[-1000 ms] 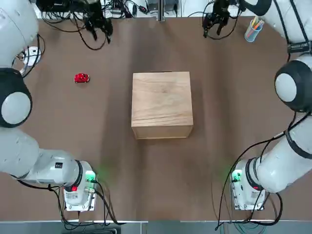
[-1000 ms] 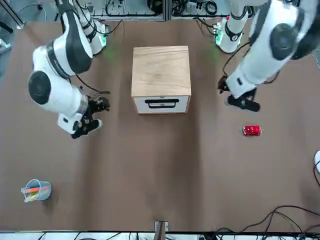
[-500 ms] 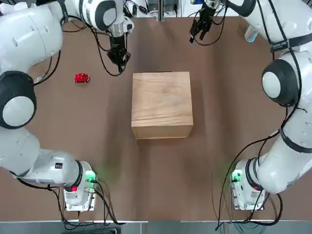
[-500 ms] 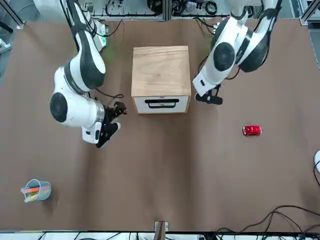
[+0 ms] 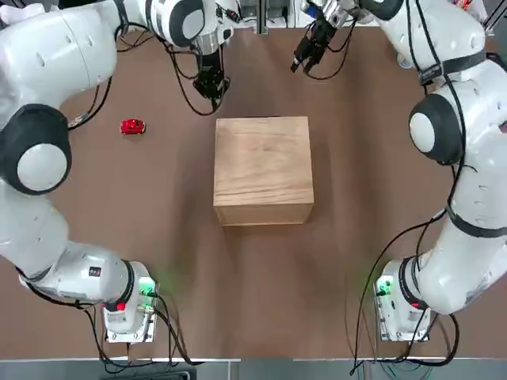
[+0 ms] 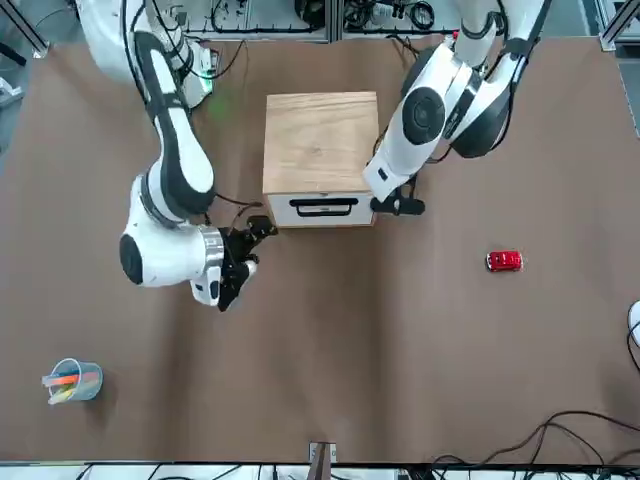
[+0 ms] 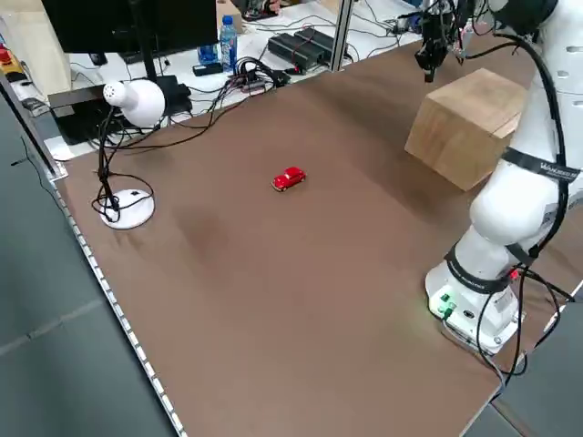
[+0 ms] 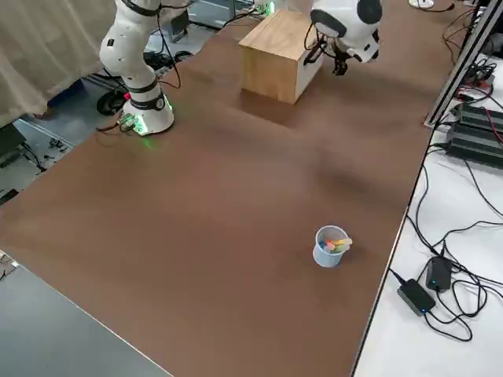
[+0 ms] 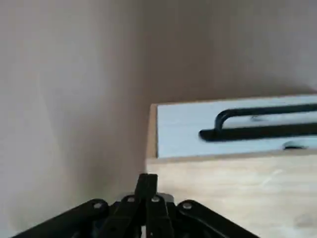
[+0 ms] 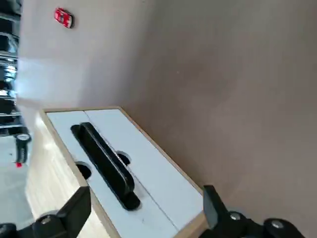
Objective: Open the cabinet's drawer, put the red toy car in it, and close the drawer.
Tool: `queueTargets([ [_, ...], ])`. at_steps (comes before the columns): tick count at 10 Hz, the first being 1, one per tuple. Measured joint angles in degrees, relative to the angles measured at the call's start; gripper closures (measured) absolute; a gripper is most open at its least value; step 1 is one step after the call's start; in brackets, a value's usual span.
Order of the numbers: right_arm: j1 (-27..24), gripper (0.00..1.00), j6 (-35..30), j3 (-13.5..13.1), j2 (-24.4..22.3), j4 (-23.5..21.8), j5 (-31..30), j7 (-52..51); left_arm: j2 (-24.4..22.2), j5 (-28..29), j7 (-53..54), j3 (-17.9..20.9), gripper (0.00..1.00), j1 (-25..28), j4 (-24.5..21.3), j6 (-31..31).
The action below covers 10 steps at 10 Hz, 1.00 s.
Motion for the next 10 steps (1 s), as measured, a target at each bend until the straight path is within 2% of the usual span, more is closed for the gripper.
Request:
queueTargets([
  [2,0.07,0.00,0.28,0.04,2.47,0.26,4.61,-3.33,2.63,0.05,-1.09,-0.71,0.99,-0.27,0.33,1.24],
  [6,0.25,0.00,-1.10,0.95,5.89,0.32,7.98,-18.99,3.77,0.05,-3.86,-1.59,0.99,-0.32,0.62,1.26],
  [10,0.45,0.00,-5.97,2.68,10.09,0.30,13.42,-23.20,5.15,0.07,-4.36,-1.85,0.98,-0.52,0.89,1.24],
])
